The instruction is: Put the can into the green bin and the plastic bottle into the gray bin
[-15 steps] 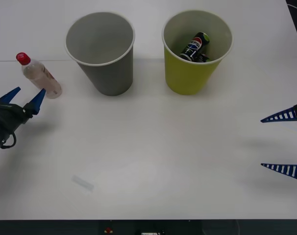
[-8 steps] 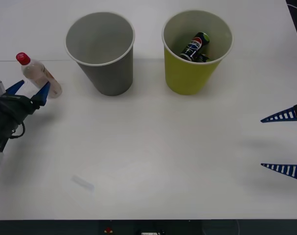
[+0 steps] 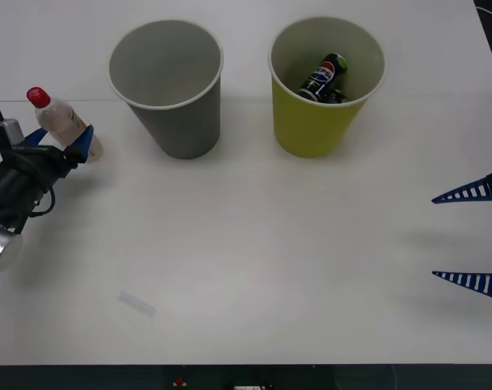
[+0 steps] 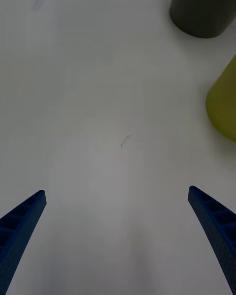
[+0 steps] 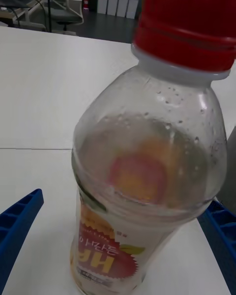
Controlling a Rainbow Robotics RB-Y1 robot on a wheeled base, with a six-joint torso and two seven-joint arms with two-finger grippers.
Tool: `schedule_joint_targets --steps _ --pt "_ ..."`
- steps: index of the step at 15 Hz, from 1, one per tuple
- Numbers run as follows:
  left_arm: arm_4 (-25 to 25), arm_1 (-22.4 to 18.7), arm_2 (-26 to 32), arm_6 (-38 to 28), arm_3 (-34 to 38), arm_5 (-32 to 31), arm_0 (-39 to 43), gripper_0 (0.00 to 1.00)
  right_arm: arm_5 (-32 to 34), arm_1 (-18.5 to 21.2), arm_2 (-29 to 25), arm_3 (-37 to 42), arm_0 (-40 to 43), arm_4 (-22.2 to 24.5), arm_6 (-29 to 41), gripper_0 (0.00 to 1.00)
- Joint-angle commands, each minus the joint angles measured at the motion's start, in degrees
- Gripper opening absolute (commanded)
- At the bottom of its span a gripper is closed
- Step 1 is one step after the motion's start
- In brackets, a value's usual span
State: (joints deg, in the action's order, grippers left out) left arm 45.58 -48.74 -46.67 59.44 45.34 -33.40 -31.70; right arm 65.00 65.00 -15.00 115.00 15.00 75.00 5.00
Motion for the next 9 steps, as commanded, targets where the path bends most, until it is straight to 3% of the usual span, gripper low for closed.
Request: schedule_joint_targets --steps 1,2,3,4,5,9 --pt "0.3 0.4 0.0 0.1 0.0 0.8 -0.7 1.00 0.0 0.0 0.0 0.0 0.0 0.0 0.0 1.00" --pt "0.3 0.4 0.0 0.1 0.0 1.0 -0.7 1.00 0.0 0.0 0.0 0.0 0.0 0.0 0.0 1.00" --pt "0.3 0.4 0.0 0.1 0.0 1.1 -0.8 0.92 0.0 0.0 0.0 0.0 0.0 0.0 0.0 1.00" --pt "0.3 0.4 0.0 0.1 0.0 1.1 -0.9 0.20 0.0 0.0 0.0 0.0 0.0 0.0 0.0 1.00" --pt "0.3 0.4 0.0 0.1 0.0 1.1 -0.9 0.00 0.0 0.0 0.0 0.0 0.0 0.0 0.0 1.00" --pt "0.1 0.4 0.0 0.1 0.0 1.1 -0.9 0.00 0.0 0.0 0.0 0.0 0.0 0.0 0.0 1.00"
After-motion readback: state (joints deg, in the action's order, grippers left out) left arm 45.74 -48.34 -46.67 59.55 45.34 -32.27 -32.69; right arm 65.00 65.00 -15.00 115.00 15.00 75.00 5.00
